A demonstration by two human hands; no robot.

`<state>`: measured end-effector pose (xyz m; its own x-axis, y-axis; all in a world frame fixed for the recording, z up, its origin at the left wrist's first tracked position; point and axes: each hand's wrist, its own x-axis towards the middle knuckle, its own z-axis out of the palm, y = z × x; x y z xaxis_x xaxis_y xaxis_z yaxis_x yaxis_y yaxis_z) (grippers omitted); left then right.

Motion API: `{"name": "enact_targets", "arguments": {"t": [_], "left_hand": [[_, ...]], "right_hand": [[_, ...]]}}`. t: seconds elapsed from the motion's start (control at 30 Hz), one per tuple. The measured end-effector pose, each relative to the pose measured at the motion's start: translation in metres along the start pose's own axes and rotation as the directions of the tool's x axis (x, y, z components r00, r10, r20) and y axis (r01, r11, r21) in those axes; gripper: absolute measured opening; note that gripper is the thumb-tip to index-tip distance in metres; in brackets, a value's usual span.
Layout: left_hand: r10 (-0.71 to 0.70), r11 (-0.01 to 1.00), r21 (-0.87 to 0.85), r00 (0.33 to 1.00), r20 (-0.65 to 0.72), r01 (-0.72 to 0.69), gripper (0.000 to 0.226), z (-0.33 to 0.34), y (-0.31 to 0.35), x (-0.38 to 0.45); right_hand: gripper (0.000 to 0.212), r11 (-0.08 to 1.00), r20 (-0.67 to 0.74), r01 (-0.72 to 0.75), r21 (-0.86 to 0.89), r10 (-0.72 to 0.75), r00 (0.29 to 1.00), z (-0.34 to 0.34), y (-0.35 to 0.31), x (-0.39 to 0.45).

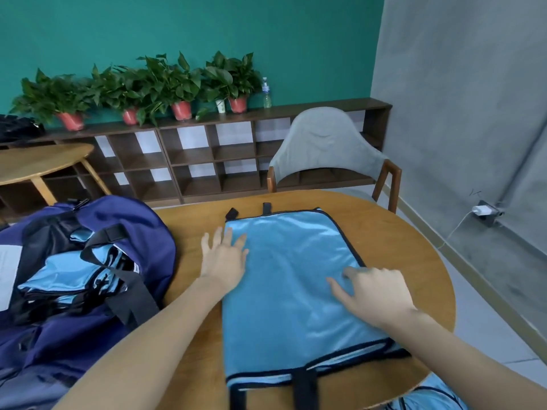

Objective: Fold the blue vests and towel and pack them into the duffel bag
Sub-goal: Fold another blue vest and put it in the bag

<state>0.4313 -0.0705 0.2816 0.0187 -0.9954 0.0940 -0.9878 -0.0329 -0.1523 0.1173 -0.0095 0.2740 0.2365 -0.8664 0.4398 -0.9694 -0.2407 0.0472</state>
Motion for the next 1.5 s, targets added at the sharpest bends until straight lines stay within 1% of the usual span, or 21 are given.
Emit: {"name": "enact_targets", "arguments": {"t": [0.07,0.17,0.37,0.43,0.5,0.6,0.67,0.73,0.8,0.83,0.87,0.9,0.97,1.0,1.03,1.07,1.17,1.23,1.3,1.4,1.5], "left_hand": [[0.023,0.992,-0.128,0.999,0.024,-0.020,0.054,0.010,0.015,-0.009],[0.051,0.963,-0.267,0.996,0.080,-0.028,0.062,0.021,0.028,-0.018],[0.072,0.944,-0.326,0.996,0.048,-0.052,0.063,0.019,0.028,-0.030],[0.125,0.919,-0.378,0.992,0.016,-0.110,0.060,0.019,0.024,-0.043],[0.194,0.861,-0.470,0.980,-0.050,-0.194,0.057,0.019,0.018,-0.063],[0.243,0.721,-0.628,0.956,-0.165,-0.292,0.045,0.012,0.006,-0.102],[0.248,0.660,-0.666,0.937,-0.245,-0.348,0.035,0.007,-0.003,-0.132],[0.243,0.617,-0.688,0.924,-0.295,-0.382,0.028,0.005,-0.011,-0.161],[0.224,0.615,-0.706,0.936,-0.273,-0.353,0.022,0.005,-0.019,-0.183],[0.213,0.626,-0.713,0.949,-0.234,-0.316,0.022,0.007,-0.024,-0.191],[0.212,0.637,-0.716,0.958,-0.191,-0.284,0.027,0.007,-0.029,-0.198],[0.217,0.654,-0.710,0.964,-0.154,-0.260,0.039,0.008,-0.033,-0.205],[0.253,0.685,-0.679,0.960,-0.119,-0.265,0.069,0.012,-0.038,-0.215],[0.267,0.690,-0.674,0.958,-0.102,-0.264,0.074,0.013,-0.039,-0.220],[0.266,0.690,-0.680,0.960,-0.082,-0.249,0.070,0.014,-0.040,-0.225],[0.260,0.681,-0.695,0.963,-0.069,-0.233,0.060,0.013,-0.041,-0.231],[0.242,0.655,-0.724,0.968,-0.068,-0.215,0.038,0.013,-0.042,-0.248],[0.213,0.636,-0.749,0.975,-0.061,-0.186,0.037,0.015,-0.039,-0.257],[0.179,0.627,-0.760,0.981,-0.077,-0.174,0.041,0.018,-0.036,-0.264],[0.128,0.646,-0.746,0.986,-0.105,-0.163,0.044,0.018,-0.029,-0.273],[0.062,0.688,-0.711,0.989,-0.137,-0.142,0.039,0.015,-0.021,-0.278]], "right_hand": [[0.055,0.993,0.052,0.094,0.068,-0.098,0.994,0.014,0.005,-0.002],[0.060,0.974,0.132,0.159,0.164,-0.181,0.975,0.025,0.006,-0.009],[0.065,0.973,0.178,0.133,0.189,-0.167,0.970,0.023,0.002,-0.015],[0.068,0.966,0.202,0.133,0.221,-0.179,0.963,0.017,0.002,-0.018],[0.065,0.949,0.218,0.127,0.288,-0.194,0.956,0.009,0.002,-0.027],[0.056,0.892,0.154,0.120,0.437,-0.205,0.966,-0.005,0.001,-0.052],[0.055,0.853,0.081,0.126,0.507,-0.193,0.978,-0.013,0.000,-0.073],[0.052,0.833,0.018,0.138,0.536,-0.175,0.984,-0.019,0.000,-0.092],[0.054,0.828,-0.004,0.137,0.544,-0.160,0.987,-0.021,0.001,-0.108],[0.057,0.831,0.012,0.124,0.542,-0.156,0.988,-0.021,0.002,-0.115],[0.060,0.834,0.036,0.110,0.541,-0.154,0.987,-0.021,0.004,-0.121],[0.063,0.835,0.056,0.098,0.542,-0.152,0.987,-0.019,0.006,-0.126],[0.067,0.831,0.094,0.062,0.553,-0.137,0.986,-0.019,0.009,-0.136],[0.069,0.828,0.116,0.042,0.559,-0.128,0.985,-0.021,0.011,-0.140],[0.068,0.827,0.129,0.032,0.561,-0.126,0.984,-0.023,0.012,-0.144],[0.066,0.828,0.134,0.031,0.560,-0.127,0.983,-0.025,0.013,-0.148],[0.056,0.829,0.146,0.014,0.560,-0.116,0.982,-0.033,0.014,-0.158],[0.051,0.814,0.166,-0.025,0.581,-0.088,0.982,-0.036,0.014,-0.164],[0.047,0.813,0.148,-0.037,0.581,-0.061,0.987,-0.035,0.014,-0.169],[0.032,0.835,0.100,-0.012,0.550,-0.052,0.994,-0.032,0.014,-0.172],[0.023,0.848,0.070,0.002,0.530,-0.046,0.997,-0.031,0.012,-0.172]]}}
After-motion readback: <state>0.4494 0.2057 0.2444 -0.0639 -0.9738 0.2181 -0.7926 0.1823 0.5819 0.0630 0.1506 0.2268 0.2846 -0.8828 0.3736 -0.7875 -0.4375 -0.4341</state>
